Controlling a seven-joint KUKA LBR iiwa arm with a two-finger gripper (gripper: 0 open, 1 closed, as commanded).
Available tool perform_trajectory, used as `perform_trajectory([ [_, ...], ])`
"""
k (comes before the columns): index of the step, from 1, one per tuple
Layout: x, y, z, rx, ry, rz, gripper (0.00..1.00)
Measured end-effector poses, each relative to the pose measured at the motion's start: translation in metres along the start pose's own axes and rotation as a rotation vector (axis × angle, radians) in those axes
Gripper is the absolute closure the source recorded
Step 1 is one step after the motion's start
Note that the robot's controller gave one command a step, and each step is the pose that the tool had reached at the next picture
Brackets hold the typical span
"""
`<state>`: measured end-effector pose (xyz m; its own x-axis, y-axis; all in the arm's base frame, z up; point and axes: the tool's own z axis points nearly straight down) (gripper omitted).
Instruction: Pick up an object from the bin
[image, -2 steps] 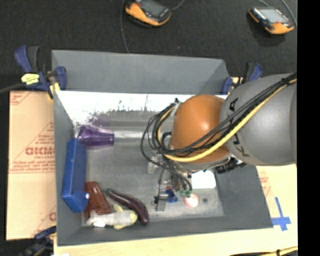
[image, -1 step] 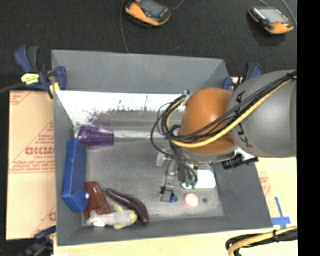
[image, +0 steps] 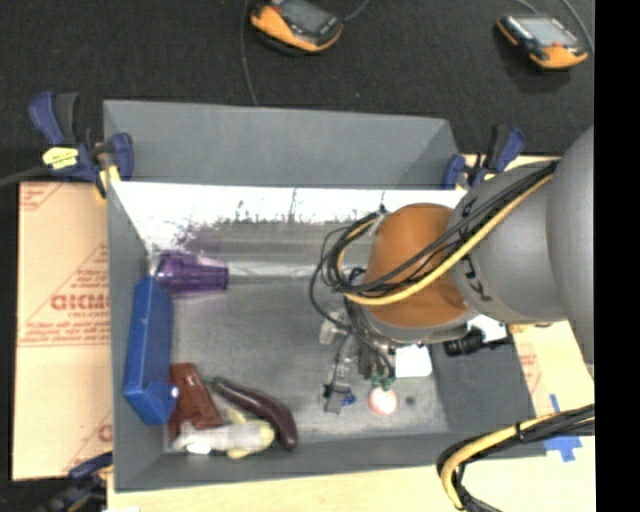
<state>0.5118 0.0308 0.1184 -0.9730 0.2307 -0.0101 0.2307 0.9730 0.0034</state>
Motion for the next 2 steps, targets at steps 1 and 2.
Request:
perform_trajectory([
  [1,0.025,0.071,0.043,0.001,-0.001,-0.082,0.00],
  [2,0.006,0.018,0.045,0.003,0.005,-0.102,0.00],
])
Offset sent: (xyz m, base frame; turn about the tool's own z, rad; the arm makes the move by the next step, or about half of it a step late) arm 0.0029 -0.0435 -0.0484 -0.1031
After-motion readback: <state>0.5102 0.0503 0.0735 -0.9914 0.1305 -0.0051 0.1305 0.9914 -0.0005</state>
